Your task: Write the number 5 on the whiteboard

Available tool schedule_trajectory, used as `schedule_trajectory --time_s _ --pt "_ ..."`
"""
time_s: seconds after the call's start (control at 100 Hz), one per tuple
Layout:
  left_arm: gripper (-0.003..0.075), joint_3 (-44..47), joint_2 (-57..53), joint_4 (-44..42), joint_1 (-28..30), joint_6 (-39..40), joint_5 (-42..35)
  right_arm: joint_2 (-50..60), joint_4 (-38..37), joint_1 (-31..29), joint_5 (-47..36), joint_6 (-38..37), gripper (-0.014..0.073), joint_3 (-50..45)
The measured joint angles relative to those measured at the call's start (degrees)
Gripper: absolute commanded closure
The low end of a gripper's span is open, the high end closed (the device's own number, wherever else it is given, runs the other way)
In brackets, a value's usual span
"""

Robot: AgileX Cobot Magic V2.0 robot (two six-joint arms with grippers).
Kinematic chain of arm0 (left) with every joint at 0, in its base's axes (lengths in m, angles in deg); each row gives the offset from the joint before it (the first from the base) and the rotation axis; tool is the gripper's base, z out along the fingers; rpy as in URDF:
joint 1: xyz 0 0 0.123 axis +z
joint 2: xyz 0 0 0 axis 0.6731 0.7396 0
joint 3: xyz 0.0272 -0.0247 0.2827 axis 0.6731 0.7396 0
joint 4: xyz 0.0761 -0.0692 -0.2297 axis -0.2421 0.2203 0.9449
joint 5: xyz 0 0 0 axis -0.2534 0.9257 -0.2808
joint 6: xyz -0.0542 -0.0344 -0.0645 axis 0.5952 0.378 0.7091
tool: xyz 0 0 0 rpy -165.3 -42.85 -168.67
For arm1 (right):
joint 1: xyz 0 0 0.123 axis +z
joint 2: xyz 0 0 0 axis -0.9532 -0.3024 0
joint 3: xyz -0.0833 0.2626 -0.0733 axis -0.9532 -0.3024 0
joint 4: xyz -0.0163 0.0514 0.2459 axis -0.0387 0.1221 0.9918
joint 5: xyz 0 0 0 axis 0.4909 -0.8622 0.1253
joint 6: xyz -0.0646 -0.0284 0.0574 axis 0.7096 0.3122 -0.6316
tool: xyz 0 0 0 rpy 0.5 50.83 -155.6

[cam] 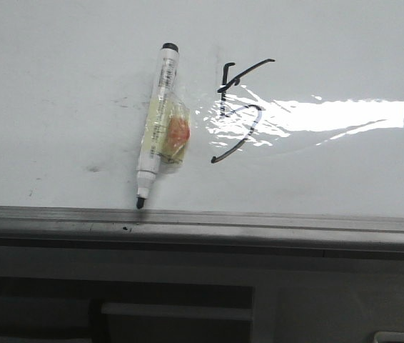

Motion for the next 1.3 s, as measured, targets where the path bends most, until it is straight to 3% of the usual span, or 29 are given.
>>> schedule_trajectory --time_s 0.2,0.42,0.49,0.64,0.76,1.06,1.3 --pt "0.0741 0.66 -4.59 -0.85 11.91 0.0 11.7 0.0 0.0 0.0 0.0 0.0 0.0658 0.0" --pt "0.0741 0.66 -4.59 -2.11 15.37 2.2 15.15 0.0 0.0 0.0 0.0 0.0 0.0658 0.0" --pt "0.0741 0.79 -4.59 -11.22 15.37 11.5 15.69 0.0 0.0 0.0 0.0 0.0 0.0658 0.0" --pt "0.0741 0.93 -4.59 -38.86 15.37 42.1 16.69 0.0 0.0 0.0 0.0 0.0 0.0658 0.0" --pt "0.0741 1.02 -4.59 -49.65 15.37 52.14 21.32 0.0 0.0 0.0 0.0 0.0 0.0658 0.0" --pt "0.0741 1.02 -4.59 -50.8 15.37 54.93 34.16 0.0 0.0 0.0 0.0 0.0 0.0658 0.0" --pt "0.0741 0.93 -4.59 -50.26 15.37 55.03 34.81 0.0 0.0 0.0 0.0 0.0 0.0658 0.0"
